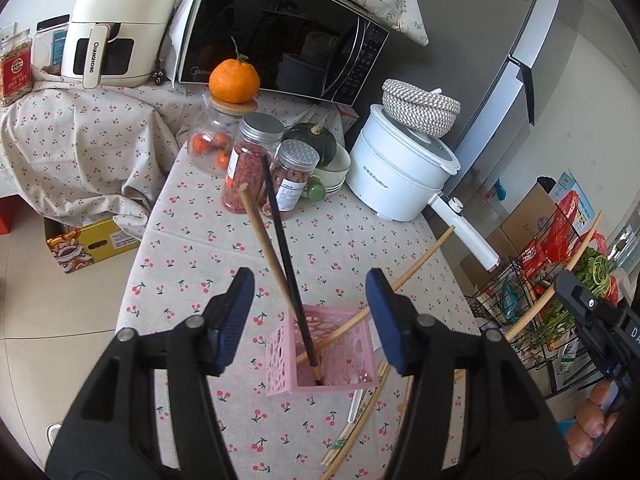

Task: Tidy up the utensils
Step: 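Drop both chopsticks into the pink holder by opening both tools, then grasp another wooden chopstick from the pile with the left tool, then lift the wooden chopstick upright with the left tool while the right tool grasps another wooden chopstick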

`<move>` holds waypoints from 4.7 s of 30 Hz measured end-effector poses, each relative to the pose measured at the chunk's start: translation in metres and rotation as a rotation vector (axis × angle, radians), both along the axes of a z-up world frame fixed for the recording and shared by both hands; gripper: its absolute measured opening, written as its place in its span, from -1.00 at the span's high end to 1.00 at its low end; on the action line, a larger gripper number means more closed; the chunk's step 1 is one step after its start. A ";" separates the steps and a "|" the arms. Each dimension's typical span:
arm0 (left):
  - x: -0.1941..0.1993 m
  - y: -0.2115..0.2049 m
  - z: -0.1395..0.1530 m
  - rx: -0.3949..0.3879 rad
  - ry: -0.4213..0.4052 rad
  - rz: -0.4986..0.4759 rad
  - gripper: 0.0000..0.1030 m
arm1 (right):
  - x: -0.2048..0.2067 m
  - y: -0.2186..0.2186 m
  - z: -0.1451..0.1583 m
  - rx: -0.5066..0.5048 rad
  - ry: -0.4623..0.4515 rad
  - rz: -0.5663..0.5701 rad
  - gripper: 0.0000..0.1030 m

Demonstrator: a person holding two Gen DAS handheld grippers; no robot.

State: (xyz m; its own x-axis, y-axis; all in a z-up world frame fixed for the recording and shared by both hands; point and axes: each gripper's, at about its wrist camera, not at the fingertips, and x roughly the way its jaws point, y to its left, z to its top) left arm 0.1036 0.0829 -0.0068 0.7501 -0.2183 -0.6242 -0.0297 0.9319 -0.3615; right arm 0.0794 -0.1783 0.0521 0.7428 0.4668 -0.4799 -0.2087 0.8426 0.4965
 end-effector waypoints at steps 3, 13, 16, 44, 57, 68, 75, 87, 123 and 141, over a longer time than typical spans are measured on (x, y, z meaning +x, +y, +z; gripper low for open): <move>-0.006 0.004 0.002 0.001 0.021 -0.003 -0.39 | 0.001 0.009 0.006 0.011 -0.037 0.003 0.87; -0.019 0.022 -0.013 0.045 0.103 0.006 -0.56 | 0.023 0.050 -0.015 -0.035 -0.069 0.008 0.87; -0.019 0.027 -0.017 0.048 0.118 0.013 -0.56 | 0.028 0.062 -0.029 -0.052 -0.058 0.005 0.87; -0.024 0.021 -0.023 0.034 0.163 0.008 -0.56 | 0.030 0.073 -0.041 -0.078 0.003 0.065 0.04; -0.047 -0.050 -0.035 0.181 0.196 -0.202 -0.61 | 0.010 -0.021 -0.055 -0.227 0.155 -0.034 -0.49; -0.046 -0.133 -0.071 0.330 0.292 -0.414 -0.61 | 0.006 -0.074 -0.101 -0.323 0.432 -0.080 -0.54; -0.021 -0.167 -0.092 0.315 0.332 -0.467 0.17 | 0.002 -0.099 -0.112 -0.327 0.484 -0.109 -0.55; 0.021 -0.191 -0.126 0.315 0.417 -0.415 0.68 | 0.001 -0.118 -0.124 -0.333 0.519 -0.108 -0.55; 0.007 -0.181 -0.076 0.380 0.265 -0.401 0.86 | 0.016 -0.101 -0.141 -0.374 0.561 -0.096 -0.56; -0.038 -0.078 -0.016 0.267 0.120 -0.290 0.87 | 0.059 -0.019 -0.185 -0.264 0.659 0.061 0.52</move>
State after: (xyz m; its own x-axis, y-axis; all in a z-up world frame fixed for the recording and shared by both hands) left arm 0.0657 0.0046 -0.0223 0.5999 -0.2284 -0.7668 0.2207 0.9684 -0.1158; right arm 0.1388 -0.1972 -0.1332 0.2355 0.3047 -0.9229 0.0139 0.9484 0.3166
